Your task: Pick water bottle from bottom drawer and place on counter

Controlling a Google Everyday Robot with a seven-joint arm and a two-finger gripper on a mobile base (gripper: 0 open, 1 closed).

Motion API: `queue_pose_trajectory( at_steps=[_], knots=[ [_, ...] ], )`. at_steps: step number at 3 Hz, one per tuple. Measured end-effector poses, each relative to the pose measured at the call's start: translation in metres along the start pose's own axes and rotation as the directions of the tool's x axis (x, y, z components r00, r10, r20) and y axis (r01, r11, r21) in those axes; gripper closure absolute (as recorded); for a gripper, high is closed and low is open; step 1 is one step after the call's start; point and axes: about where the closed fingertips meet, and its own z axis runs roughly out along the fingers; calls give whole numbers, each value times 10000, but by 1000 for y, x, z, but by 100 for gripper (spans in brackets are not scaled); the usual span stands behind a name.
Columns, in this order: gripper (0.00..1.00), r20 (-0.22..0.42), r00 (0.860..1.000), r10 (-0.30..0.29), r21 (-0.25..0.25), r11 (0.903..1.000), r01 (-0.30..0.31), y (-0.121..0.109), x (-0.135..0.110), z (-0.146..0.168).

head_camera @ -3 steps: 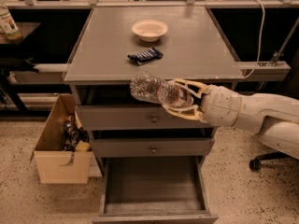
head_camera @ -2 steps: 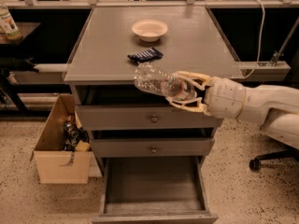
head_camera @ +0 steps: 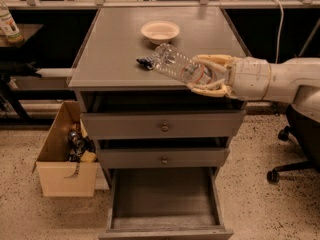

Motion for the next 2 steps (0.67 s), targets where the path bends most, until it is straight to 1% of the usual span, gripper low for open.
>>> queue_pose_trajectory(
  at_steps=[1, 2],
  knots=[
    [100, -709, 9954, 637, -214, 9976, -654, -21, 16, -7],
    [100, -709, 9954, 637, -214, 9976, -654, -21, 16, -7]
  ],
)
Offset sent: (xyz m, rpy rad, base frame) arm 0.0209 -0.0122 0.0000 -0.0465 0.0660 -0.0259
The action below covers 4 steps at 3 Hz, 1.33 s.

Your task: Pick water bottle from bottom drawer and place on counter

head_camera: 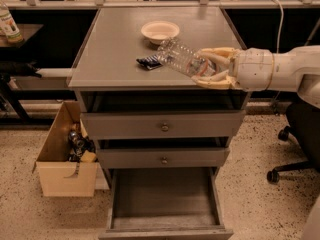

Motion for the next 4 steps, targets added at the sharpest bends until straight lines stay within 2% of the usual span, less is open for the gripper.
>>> queue_pose_trajectory(
  at_steps=[2, 3, 4],
  knots=[
    [100, -127, 9930, 1178, -428, 9921, -1183, -44, 50, 1],
    [100, -453, 9886, 1437, -652, 9871, -1465, -69, 77, 11],
    [100, -775, 9863, 1456, -710, 9860, -1511, -82, 90, 16]
  ],
)
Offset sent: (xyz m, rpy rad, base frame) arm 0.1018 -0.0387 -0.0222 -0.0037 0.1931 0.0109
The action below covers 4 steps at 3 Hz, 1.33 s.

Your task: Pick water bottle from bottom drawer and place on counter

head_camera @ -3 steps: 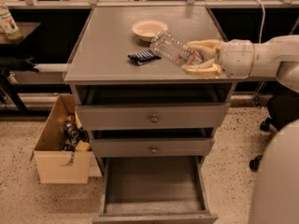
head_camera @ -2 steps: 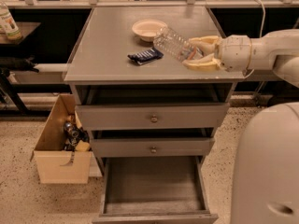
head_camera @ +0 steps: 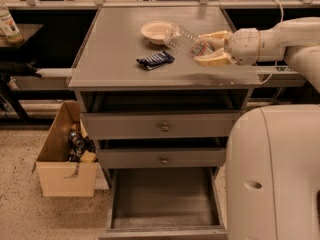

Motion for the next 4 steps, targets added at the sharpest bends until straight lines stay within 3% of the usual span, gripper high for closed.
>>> queue_pose_trajectory(
  at_steps=[1, 3, 4],
  knots=[
    [97, -282, 9990, 341, -11, 9994, -341, -13, 21, 10],
    [51, -535, 9933, 1021, 198, 9947, -1012, -28, 34, 14],
    [28, -803, 9823, 1694, 354, 9853, -1670, -29, 49, 8]
  ],
)
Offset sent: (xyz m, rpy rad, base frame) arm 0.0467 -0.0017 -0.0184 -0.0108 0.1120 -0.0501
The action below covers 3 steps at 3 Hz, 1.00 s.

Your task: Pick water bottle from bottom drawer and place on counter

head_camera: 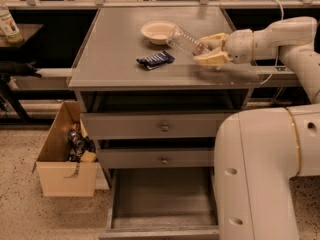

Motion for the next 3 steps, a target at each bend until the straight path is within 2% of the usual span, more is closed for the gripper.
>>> queue_pose_trajectory(
  at_steps=[1, 2, 3],
  knots=[
    [0, -355, 9962, 790, 26, 9969, -790, 3, 27, -5],
    [0, -508, 9937, 994, -16, 9950, -996, 3, 37, -6],
    [0, -564, 9949, 842, 42, 9965, -841, 0, 35, -10]
  ],
)
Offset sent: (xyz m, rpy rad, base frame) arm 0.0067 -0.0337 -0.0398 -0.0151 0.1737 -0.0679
